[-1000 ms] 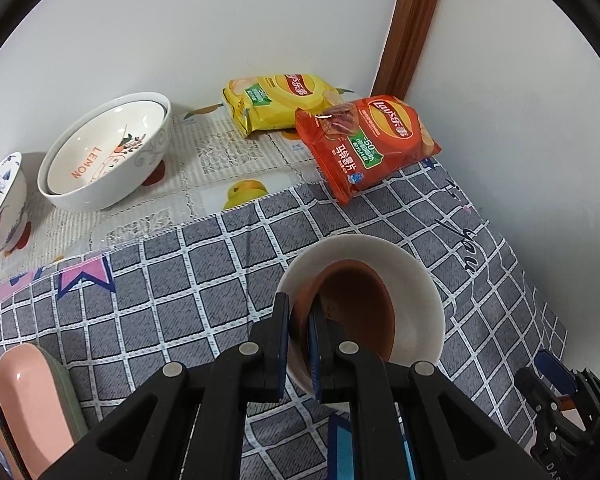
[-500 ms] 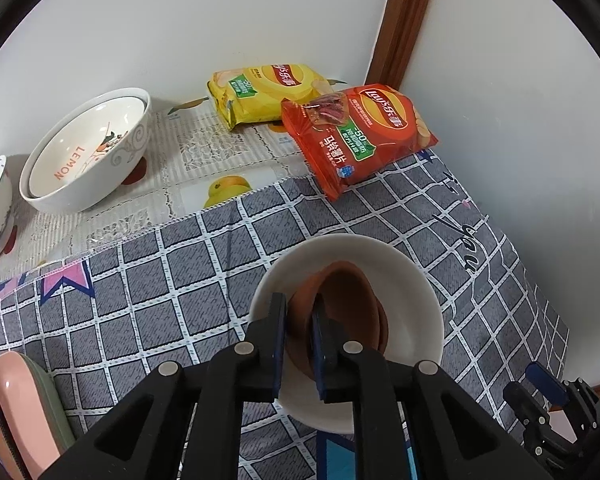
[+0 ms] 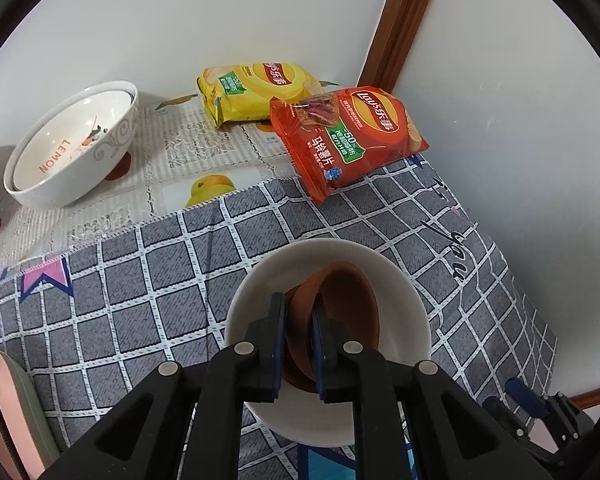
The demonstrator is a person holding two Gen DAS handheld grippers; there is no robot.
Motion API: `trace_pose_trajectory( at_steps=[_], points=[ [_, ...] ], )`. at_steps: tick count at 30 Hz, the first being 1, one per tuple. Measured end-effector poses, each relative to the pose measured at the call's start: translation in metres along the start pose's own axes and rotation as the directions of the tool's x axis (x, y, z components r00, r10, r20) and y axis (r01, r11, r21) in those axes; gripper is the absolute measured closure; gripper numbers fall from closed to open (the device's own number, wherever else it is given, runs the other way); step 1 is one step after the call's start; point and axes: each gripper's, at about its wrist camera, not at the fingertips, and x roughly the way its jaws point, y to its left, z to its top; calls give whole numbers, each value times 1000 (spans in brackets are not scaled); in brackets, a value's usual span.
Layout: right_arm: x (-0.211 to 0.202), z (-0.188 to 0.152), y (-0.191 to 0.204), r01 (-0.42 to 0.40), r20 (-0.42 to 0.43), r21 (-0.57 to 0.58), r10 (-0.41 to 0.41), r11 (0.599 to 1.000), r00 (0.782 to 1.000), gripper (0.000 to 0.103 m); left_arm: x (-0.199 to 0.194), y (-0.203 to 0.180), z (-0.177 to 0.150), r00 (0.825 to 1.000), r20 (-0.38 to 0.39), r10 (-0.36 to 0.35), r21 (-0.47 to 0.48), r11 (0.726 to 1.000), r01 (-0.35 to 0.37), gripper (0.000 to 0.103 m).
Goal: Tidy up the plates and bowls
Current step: 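Carry the left gripper's brown bowl over the white bowl, then lower the brown bowl into the white bowl while the right gripper grasps the white bowl rim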
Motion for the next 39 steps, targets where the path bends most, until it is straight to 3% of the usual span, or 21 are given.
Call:
trace_pose_trajectory(
  at_steps=[14,23,26,29,35,39],
  points=[
    [3,0,4,3,-11,-8,-3,1000,1000,66,5,17,-4,996,-9,-91,-82,993,90,91],
    [-2,9,16,-21,4,-30,21,999,1000,66,-7,18,-4,997,-11,-77,-47,996,77,91],
    [-5,22,20,-30,24,-35,31,999,999,66,-21,17,0,999,20,-45,-26,999,45,87],
    [-9,37,24,-52,45,-38,54,998,998,66,-32,19,5,999,42,-32,-13,999,33,77],
    [-3,72,41,-134,54,-67,137,989,989,66,-26,31,7,998,-23,50,-30,998,-51,70],
    [16,82,57,-165,12,-82,167,983,986,66,-16,40,1,998,-59,33,-60,997,-37,70]
  ],
)
